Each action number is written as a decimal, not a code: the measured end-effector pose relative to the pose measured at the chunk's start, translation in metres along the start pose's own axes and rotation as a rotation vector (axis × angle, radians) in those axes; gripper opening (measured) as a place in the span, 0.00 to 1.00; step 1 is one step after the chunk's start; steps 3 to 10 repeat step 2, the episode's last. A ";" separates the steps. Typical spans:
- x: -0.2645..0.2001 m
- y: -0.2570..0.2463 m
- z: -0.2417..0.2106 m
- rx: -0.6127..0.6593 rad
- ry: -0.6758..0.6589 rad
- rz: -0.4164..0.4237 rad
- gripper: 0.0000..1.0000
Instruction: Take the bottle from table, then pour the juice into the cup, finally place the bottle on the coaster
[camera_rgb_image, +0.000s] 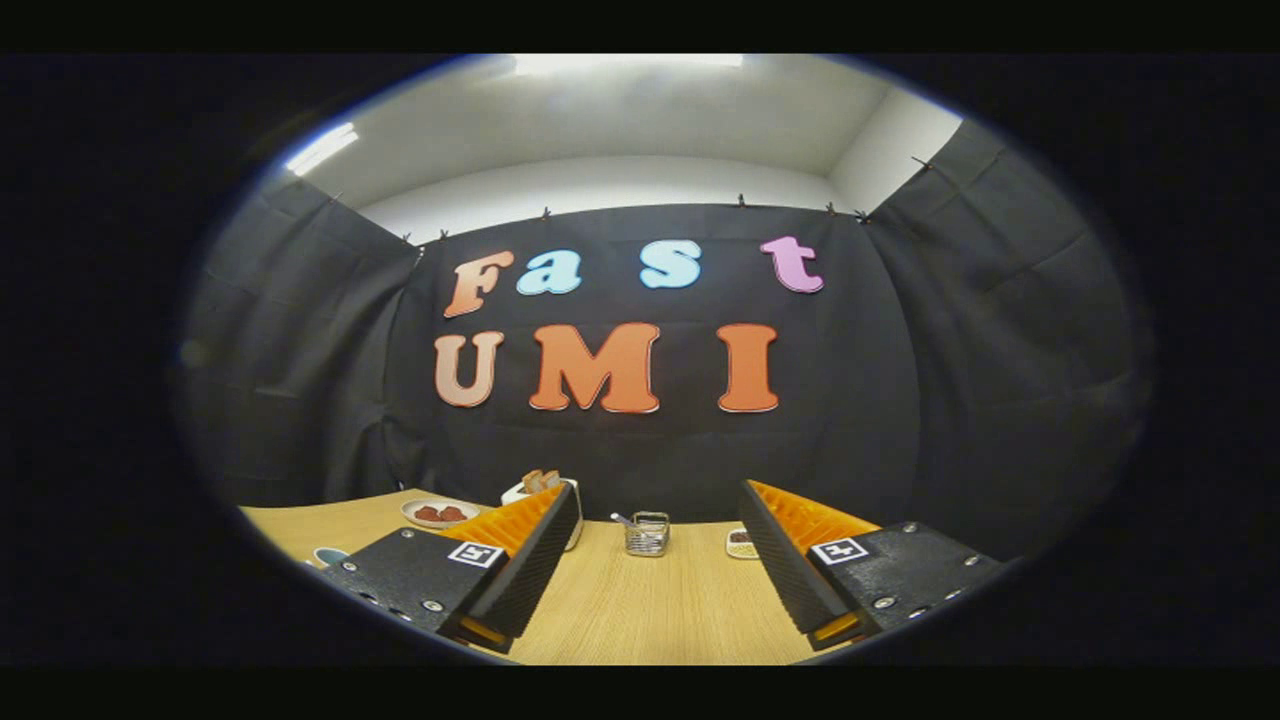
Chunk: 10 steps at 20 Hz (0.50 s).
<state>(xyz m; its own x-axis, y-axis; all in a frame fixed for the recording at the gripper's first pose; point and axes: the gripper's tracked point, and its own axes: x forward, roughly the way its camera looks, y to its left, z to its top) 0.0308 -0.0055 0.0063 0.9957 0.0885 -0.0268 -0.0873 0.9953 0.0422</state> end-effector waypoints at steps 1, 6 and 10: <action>0.001 0.001 -0.003 -0.005 0.006 0.000 0.96; 0.003 0.003 -0.005 -0.009 0.008 0.004 0.96; 0.003 0.003 -0.005 -0.009 0.008 0.004 0.96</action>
